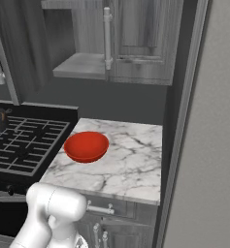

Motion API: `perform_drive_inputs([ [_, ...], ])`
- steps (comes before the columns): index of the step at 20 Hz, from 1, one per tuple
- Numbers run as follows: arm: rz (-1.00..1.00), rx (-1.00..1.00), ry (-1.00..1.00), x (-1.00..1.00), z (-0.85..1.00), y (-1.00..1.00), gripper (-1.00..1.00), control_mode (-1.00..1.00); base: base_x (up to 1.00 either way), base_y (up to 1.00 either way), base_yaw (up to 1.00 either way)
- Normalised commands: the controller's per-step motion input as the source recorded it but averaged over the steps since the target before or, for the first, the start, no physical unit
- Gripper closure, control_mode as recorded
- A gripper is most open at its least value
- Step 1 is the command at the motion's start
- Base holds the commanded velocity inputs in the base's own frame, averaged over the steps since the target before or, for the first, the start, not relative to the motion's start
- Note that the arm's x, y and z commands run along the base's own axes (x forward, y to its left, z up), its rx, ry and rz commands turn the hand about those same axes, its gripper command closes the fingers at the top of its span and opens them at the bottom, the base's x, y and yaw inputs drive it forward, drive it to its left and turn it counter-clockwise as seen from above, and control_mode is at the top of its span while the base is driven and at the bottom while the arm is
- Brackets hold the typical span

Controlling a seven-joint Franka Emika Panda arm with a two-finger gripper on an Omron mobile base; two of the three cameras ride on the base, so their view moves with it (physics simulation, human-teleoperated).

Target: Open the cabinet and move the ladle to the pot. Then close the cabinet.

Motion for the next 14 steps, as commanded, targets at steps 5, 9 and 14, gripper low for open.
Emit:
perform_drive_inputs([
  [5,-0.20,0.00,0.00,0.27,0.00,0.03,-1.00,-1.00,0.00,0.00,0.00],
  [9,-0.18,0.00,0.00,0.32,0.00,0.00,-1.00,-1.00,0.00,0.00,0.00],
  [14,-0.18,0.00,0.00,0.29,0.00,0.00,-1.00,-1.00,0.00,0.00,0.00],
])
